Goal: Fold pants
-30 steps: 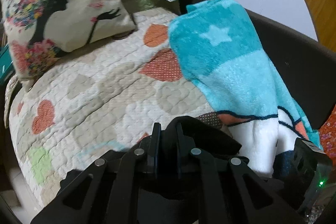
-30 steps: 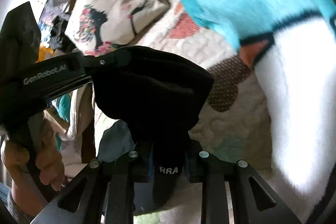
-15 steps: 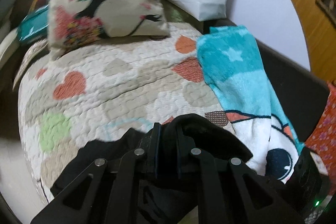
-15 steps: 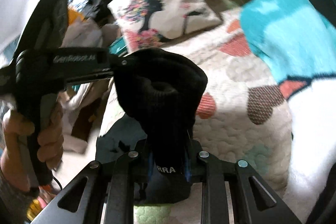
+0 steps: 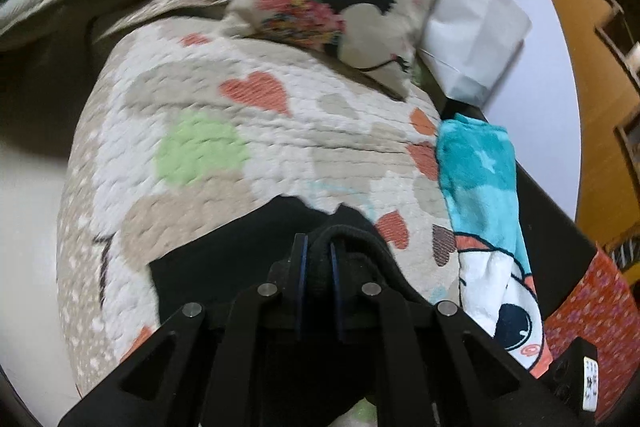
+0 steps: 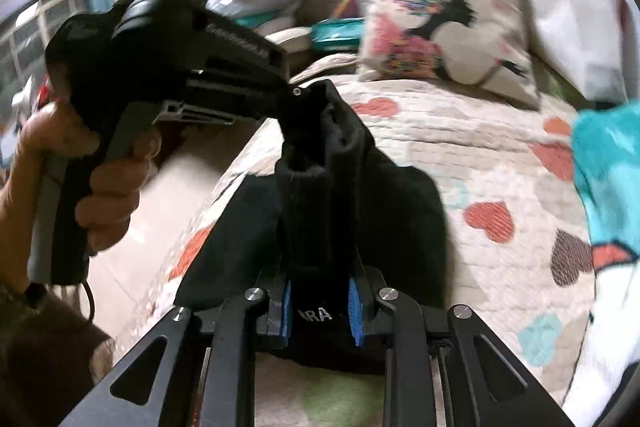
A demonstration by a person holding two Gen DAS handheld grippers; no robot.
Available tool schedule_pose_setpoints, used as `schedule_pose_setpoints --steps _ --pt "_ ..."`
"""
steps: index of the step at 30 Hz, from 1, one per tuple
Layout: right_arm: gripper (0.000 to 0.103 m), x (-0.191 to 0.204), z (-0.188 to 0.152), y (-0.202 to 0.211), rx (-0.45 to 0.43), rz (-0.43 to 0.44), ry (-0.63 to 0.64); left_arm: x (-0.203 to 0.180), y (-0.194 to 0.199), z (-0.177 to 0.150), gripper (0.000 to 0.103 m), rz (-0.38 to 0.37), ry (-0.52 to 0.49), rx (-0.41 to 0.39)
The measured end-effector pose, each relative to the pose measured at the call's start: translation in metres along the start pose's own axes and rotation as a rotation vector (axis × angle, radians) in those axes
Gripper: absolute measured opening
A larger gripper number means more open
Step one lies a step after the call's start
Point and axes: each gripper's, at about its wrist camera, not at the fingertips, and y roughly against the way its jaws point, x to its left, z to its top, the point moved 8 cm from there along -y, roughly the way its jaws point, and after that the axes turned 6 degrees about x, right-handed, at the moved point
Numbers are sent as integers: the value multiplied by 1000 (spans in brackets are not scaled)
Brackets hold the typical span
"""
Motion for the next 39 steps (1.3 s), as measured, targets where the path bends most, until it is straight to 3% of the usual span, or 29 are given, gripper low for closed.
schedule_pose_setpoints --steps 11,16,19,23,28,31,35,39 --pt "24 59 0 -32 69 -61 221 69 7 -13 10 -46 208 -23" --pt "24 86 -4 -43 90 -81 321 108 2 -22 10 -69 387 16" --pt "24 101 -10 -53 110 -102 380 120 -2 -26 10 -54 429 33" --pt "36 110 -13 -62 127 -114 409 124 -2 -26 13 -11 439 49" --pt "72 125 -23 -60 114 -80 443 127 -2 -25 30 -9 423 99" --pt "79 130 -27 -60 100 -85 457 134 -3 -26 33 -65 470 127" --pt "81 132 -29 -57 71 -100 454 143 -4 -29 33 -106 543 121" --pt "81 141 -29 -41 -24 -182 521 141 0 -28 33 -166 567 104"
